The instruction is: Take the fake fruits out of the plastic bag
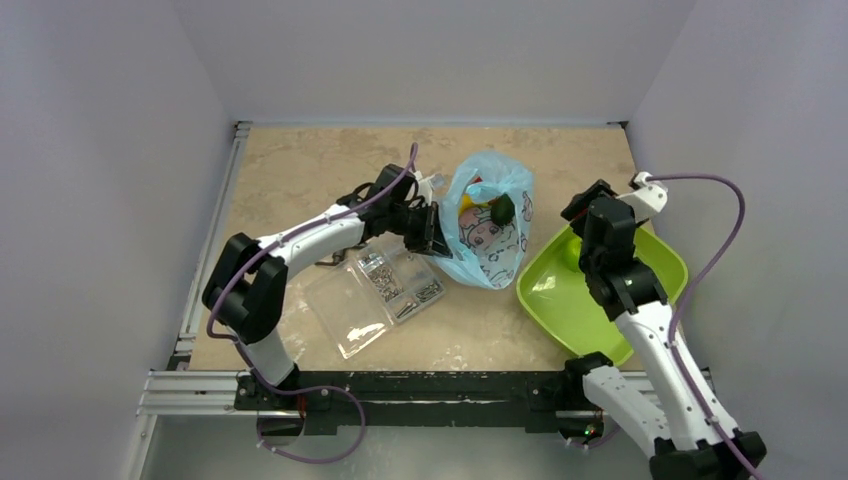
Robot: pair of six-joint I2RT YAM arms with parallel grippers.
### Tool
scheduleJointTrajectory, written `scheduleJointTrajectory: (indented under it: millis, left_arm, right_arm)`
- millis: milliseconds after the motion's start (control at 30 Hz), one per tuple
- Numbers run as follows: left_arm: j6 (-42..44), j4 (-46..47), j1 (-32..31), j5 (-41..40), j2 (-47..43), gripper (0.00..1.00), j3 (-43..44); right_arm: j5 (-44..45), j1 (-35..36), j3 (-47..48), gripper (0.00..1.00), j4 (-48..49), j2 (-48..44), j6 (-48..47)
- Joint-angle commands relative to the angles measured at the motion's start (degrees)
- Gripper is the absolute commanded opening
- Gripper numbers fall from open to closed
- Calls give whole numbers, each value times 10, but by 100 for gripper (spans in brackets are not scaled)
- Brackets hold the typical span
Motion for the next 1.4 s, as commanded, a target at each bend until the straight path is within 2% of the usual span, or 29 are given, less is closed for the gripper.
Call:
scheduleJointTrajectory:
  millis: [0, 267, 400, 633, 900, 1033, 1233, 1333, 1367]
  left_arm:
    - [-13, 56, 5, 27, -34, 0, -18]
    - [-35, 112, 8, 45, -33, 0, -42]
    - [-28, 105, 10, 44, -36, 0, -36]
    - [0, 17, 14, -4, -27, 0, 4]
    - [-1, 15, 15, 3, -28, 0, 7]
    - [-5, 19, 15, 12, -27, 0, 5]
    - [-4, 25, 15, 15, -37, 0, 3]
    - [-3, 25, 15, 15, -38, 0, 3]
    - [-3, 27, 15, 17, -37, 0, 3]
  right_arm:
    - [-28, -112, -42, 0, 0, 35, 50]
    - [5, -273, -81, 0, -14, 144, 116]
    - [13, -325, -93, 0, -4, 184, 127]
    - [16, -372, -97, 0, 25, 221, 120]
    - [-23, -417, -118, 3, 74, 242, 107]
    - [-30, -428, -112, 12, 80, 272, 102]
    - [-46, -434, -127, 38, 107, 289, 82]
    - [-54, -434, -129, 55, 114, 294, 75]
    - [-58, -434, -130, 64, 116, 295, 72]
